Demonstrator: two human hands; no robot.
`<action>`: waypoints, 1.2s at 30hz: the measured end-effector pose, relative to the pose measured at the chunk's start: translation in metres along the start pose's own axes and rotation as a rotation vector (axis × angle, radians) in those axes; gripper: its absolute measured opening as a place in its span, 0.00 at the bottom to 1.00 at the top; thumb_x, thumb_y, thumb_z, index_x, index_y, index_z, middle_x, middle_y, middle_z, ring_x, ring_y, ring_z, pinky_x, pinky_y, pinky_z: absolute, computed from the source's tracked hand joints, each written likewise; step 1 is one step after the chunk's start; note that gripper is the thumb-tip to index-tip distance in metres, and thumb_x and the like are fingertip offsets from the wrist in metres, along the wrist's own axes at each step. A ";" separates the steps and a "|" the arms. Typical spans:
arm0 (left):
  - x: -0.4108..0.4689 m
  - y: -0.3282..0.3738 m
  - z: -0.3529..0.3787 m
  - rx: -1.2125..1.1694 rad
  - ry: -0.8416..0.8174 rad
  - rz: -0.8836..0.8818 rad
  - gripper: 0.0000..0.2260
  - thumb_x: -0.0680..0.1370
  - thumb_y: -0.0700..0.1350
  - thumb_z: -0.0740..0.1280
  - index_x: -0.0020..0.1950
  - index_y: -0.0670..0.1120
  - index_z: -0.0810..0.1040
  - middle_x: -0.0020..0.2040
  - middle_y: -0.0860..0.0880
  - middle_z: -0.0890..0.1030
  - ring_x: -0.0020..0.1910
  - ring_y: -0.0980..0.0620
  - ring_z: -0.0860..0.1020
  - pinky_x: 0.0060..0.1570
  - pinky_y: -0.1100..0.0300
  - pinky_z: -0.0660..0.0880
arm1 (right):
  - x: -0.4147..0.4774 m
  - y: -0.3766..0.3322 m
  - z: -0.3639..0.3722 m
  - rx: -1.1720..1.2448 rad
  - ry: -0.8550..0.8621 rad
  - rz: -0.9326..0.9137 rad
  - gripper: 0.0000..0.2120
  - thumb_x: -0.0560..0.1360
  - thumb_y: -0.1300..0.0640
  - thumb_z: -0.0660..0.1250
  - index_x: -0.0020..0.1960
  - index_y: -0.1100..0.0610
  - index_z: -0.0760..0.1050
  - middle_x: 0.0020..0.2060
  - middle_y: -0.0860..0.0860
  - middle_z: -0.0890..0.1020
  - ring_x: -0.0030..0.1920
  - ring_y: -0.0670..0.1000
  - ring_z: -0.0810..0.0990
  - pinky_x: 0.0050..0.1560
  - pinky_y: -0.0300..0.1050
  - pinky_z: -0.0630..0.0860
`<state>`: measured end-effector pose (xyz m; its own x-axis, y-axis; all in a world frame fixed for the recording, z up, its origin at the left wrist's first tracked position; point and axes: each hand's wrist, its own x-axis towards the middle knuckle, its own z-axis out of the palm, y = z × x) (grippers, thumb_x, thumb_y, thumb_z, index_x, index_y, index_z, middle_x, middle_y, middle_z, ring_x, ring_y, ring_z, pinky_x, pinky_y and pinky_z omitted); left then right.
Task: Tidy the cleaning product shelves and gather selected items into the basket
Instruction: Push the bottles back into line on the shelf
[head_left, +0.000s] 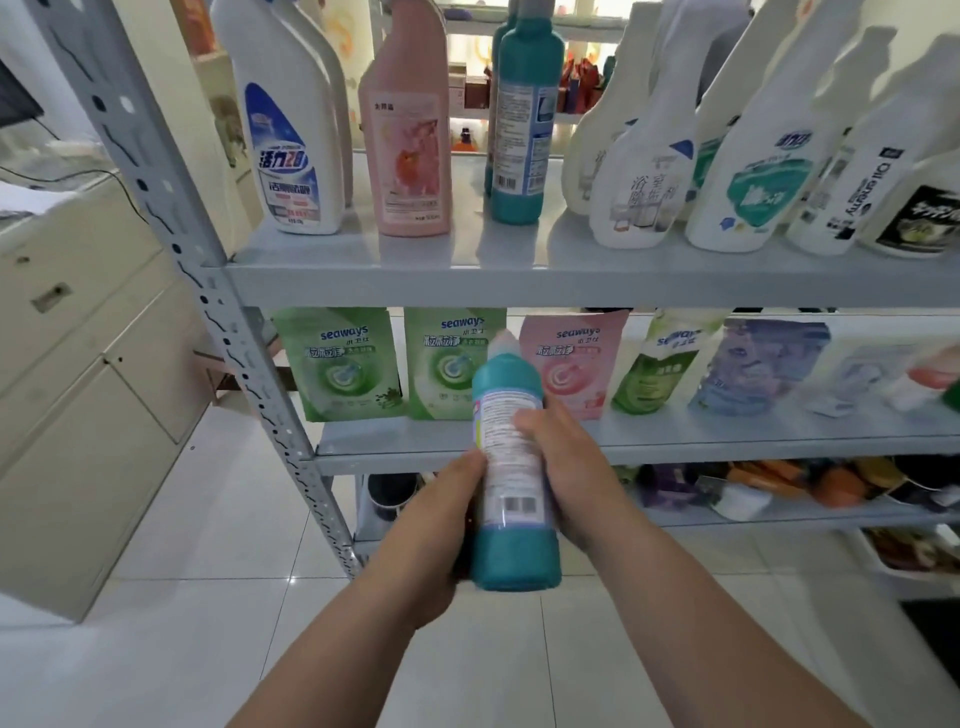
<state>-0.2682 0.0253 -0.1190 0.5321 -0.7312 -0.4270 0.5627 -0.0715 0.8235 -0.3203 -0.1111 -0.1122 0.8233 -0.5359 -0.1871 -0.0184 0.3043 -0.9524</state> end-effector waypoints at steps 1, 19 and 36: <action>0.002 0.001 0.001 0.065 -0.001 0.005 0.13 0.84 0.53 0.60 0.61 0.54 0.83 0.53 0.45 0.87 0.48 0.46 0.86 0.42 0.51 0.83 | 0.004 -0.001 -0.004 0.105 0.029 0.086 0.16 0.71 0.50 0.66 0.54 0.58 0.78 0.42 0.58 0.85 0.39 0.56 0.86 0.39 0.49 0.83; 0.029 -0.024 0.029 0.158 -0.004 0.181 0.26 0.68 0.46 0.75 0.66 0.58 0.77 0.62 0.47 0.83 0.55 0.47 0.85 0.46 0.50 0.83 | 0.039 -0.005 -0.050 0.232 -0.083 -0.008 0.40 0.62 0.46 0.79 0.69 0.59 0.71 0.44 0.55 0.85 0.42 0.55 0.86 0.41 0.51 0.83; 0.043 -0.019 -0.006 0.758 0.121 0.337 0.28 0.59 0.59 0.81 0.56 0.62 0.74 0.50 0.65 0.83 0.48 0.64 0.82 0.45 0.68 0.81 | 0.025 -0.030 -0.042 -0.182 -0.231 -0.175 0.21 0.66 0.40 0.76 0.57 0.40 0.79 0.52 0.46 0.85 0.54 0.47 0.84 0.51 0.44 0.81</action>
<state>-0.2518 -0.0011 -0.1551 0.6845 -0.7199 -0.1147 -0.1929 -0.3305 0.9239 -0.3228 -0.1670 -0.0989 0.9295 -0.3682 0.0227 0.0506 0.0665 -0.9965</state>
